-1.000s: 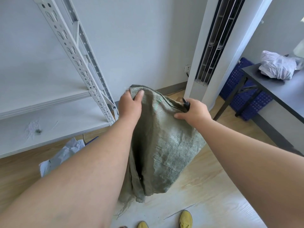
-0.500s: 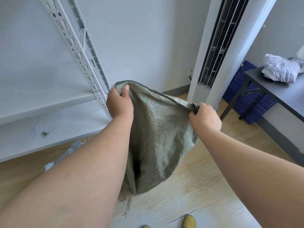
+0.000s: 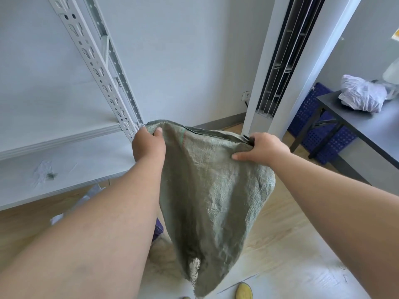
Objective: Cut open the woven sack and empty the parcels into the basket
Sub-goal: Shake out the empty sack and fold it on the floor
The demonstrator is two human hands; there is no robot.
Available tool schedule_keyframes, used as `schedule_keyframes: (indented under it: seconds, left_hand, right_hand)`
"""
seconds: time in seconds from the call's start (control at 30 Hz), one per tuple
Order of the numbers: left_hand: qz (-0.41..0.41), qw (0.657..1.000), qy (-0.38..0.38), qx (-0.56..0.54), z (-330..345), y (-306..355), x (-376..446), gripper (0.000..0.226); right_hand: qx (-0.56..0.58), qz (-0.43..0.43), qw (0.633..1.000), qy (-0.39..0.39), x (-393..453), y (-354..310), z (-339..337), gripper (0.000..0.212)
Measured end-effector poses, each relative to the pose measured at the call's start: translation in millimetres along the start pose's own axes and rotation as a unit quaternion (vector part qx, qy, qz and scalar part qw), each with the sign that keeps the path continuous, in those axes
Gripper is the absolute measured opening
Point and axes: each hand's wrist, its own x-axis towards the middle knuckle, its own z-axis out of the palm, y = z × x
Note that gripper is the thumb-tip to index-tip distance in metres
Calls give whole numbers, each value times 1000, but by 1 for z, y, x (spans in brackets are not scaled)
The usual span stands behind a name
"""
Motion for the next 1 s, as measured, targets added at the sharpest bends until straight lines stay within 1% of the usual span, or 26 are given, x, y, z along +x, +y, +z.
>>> schedule_keyframes:
  seconds: [0.1, 0.13, 0.17, 0.23, 0.3, 0.33, 0.37, 0.4, 0.47, 0.5, 0.57, 0.63, 0.67, 0.7, 0.77, 0.8, 0.83, 0.9, 0.93, 1.0]
  left_hand:
    - [18, 999, 9, 37, 7, -4, 1, 44]
    - [22, 998, 17, 50, 9, -5, 1, 44]
    - [19, 998, 24, 58, 10, -5, 1, 43]
    - [5, 998, 20, 53, 11, -4, 0, 37]
    - [-6, 1000, 1, 18, 12, 0, -3, 30]
    - [-4, 1000, -5, 2, 12, 3, -7, 29]
    - [5, 1000, -6, -12, 13, 5, -11, 28]
    - [19, 999, -6, -26, 14, 8, -17, 26]
    - [55, 997, -22, -58, 20, 11, -30, 24]
    - [74, 994, -43, -68, 25, 11, -36, 22]
    - [116, 987, -98, -60, 36, 8, -46, 15]
    - [151, 978, -134, -41, 45, 2, -51, 13]
    - [158, 976, -143, -38, 47, 0, -51, 15]
    - [158, 975, -150, -41, 48, -2, -51, 18]
    - [153, 971, -173, -55, 47, -5, -50, 24]
    - [155, 967, -192, -58, 45, -5, -50, 23]
    - [160, 962, -215, -56, 45, -7, -49, 20]
    - [165, 951, -255, -60, 46, -9, -49, 17]
    - [163, 947, -268, -67, 47, -10, -50, 18]
    - [154, 942, -289, -78, 49, -11, -52, 18]
  right_hand:
    - [-29, 33, 995, 93, 1, -2, 8, 30]
    - [-23, 39, 994, 104, 1, -3, 10, 24]
    - [-15, 43, 994, 101, 2, -4, 11, 19]
    - [23, 61, 995, 71, 5, -9, 10, 14]
    - [97, 100, 989, 47, 5, -14, 7, 17]
    - [145, 128, 980, 42, 5, -18, 5, 18]
    - [201, 162, 966, 38, 5, -21, 5, 18]
    - [264, 200, 943, 27, 6, -24, 5, 17]
    - [385, 262, 885, -16, 7, -32, 8, 19]
    - [420, 278, 863, -43, 8, -34, 9, 20]
    - [435, 288, 847, -98, 12, -37, 11, 24]
    - [441, 284, 842, -127, 15, -36, 10, 25]
    - [444, 281, 841, -126, 16, -34, 9, 25]
    - [436, 277, 849, -112, 16, -32, 9, 25]
    - [394, 261, 879, -67, 17, -28, 11, 24]
    - [376, 254, 890, -50, 18, -26, 13, 24]
    - [370, 251, 893, -47, 19, -27, 14, 24]
    - [378, 254, 886, -89, 19, -31, 16, 30]
    - [390, 260, 875, -116, 18, -35, 16, 34]
    - [437, 285, 841, -145, 15, -43, 14, 37]
